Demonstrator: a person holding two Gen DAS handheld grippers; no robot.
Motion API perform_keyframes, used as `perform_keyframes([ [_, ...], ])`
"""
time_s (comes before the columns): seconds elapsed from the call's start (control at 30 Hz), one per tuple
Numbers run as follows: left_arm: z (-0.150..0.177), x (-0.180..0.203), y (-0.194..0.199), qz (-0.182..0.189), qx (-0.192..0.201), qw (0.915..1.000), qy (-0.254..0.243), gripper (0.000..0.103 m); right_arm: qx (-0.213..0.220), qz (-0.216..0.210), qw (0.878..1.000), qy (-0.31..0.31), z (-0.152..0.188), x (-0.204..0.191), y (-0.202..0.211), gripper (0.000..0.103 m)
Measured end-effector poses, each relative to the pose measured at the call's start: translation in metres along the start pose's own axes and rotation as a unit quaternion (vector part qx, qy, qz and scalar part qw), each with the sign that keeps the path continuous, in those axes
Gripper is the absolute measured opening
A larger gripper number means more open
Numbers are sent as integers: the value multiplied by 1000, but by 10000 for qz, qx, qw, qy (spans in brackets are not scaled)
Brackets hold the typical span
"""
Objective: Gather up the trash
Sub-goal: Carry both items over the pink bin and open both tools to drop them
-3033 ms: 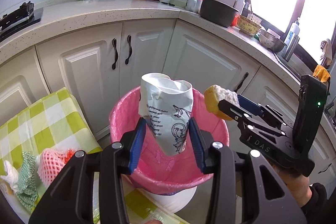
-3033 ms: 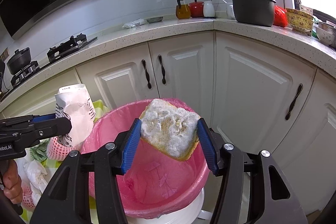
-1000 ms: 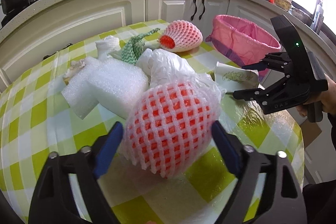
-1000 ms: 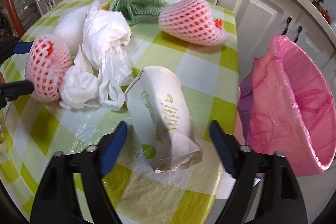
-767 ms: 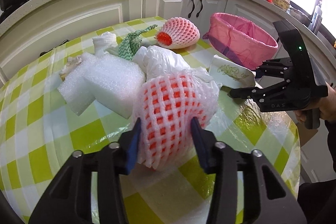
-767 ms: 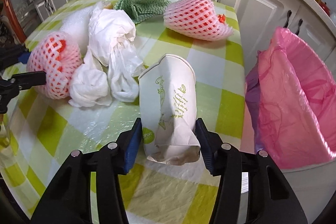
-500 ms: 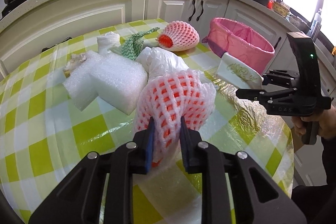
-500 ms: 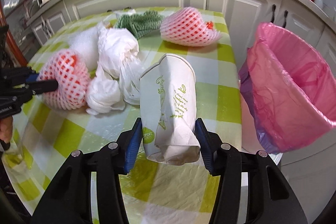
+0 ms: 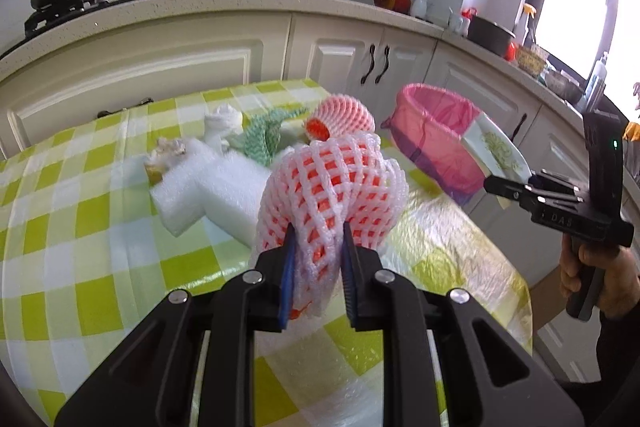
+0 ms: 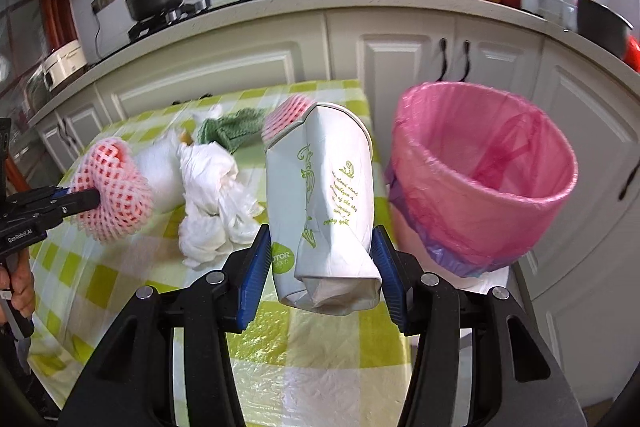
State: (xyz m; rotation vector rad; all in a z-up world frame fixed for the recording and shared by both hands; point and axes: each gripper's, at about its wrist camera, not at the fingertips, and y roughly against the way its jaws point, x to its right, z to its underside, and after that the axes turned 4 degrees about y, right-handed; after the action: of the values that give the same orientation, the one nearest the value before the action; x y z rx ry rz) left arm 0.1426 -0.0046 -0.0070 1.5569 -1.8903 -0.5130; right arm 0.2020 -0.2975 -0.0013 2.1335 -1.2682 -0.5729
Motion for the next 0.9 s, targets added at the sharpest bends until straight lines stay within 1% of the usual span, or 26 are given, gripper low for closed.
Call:
perform_keyframes([
  [0.1,-13,9,5,-4,179,9998,8,20,131,153,9997,-170,-4,10,10,49],
  [0.23,-39,24,6,101,391,9992,8,20,302,386,9981,-370,-10,27,22,49],
  [0.43,-84,63,-16,380,522,9978,-153,20,477,714,9942,-651,-23,58,32,49],
  [0.57,-110,95,-39,611,528,9963,-289,20,545,945,9905,-842,-32,82,34,49],
  [0.67,-128,121,-60,750,481,9951,-422,20,572,1143,9880,-863,-40,96,33,49],
  [0.8,-148,150,-90,881,336,9938,-587,20,648,1328,9844,-955,-48,116,28,49],
  [0.9,-157,163,-109,970,226,9929,-656,20,675,1367,9829,-1038,-53,129,24,49],
])
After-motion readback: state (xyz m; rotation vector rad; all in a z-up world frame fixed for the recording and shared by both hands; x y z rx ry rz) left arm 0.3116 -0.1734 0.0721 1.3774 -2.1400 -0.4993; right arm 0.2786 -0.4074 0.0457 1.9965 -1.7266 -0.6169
